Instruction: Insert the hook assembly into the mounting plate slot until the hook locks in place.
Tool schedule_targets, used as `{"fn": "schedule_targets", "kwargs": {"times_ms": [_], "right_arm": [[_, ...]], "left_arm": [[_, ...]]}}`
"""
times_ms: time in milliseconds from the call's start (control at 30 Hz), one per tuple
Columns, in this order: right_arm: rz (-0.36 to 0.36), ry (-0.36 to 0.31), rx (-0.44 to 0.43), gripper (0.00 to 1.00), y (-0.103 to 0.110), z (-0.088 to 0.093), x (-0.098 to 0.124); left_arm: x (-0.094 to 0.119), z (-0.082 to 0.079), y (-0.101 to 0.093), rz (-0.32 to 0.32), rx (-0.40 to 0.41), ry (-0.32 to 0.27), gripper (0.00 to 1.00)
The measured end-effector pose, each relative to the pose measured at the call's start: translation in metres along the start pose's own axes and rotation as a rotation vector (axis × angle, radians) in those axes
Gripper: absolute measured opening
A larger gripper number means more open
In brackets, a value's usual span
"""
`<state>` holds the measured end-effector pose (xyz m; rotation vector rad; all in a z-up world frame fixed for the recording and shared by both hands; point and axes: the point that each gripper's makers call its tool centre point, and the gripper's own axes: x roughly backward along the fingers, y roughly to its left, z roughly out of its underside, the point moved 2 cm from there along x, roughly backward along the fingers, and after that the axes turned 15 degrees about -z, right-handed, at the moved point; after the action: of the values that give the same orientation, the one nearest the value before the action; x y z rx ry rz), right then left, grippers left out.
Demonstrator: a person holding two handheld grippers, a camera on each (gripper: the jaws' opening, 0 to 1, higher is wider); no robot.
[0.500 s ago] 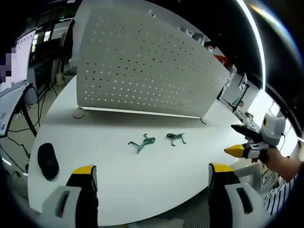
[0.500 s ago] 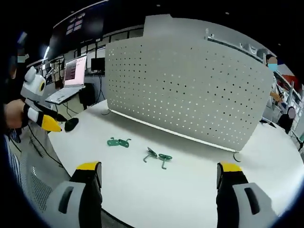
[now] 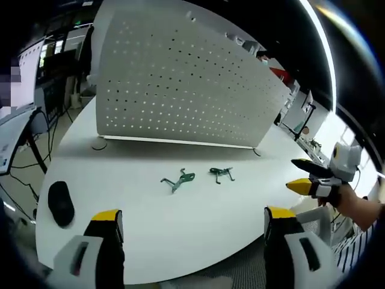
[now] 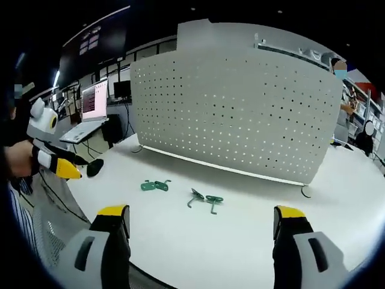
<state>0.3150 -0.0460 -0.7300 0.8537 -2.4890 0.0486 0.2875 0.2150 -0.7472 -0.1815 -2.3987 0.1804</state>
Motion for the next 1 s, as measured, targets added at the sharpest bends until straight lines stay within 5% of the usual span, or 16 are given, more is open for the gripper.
{"fn": "schedule_targets", "kwargs": {"times_ms": [1000], "right_arm": [[-0.017,-0.011,-0.019,0.87,0.0004,-0.0023,-0.0003]], "left_arm": [[-0.0016,0.0028,-0.0023,-0.001,-0.007,0.017,1.0]]}}
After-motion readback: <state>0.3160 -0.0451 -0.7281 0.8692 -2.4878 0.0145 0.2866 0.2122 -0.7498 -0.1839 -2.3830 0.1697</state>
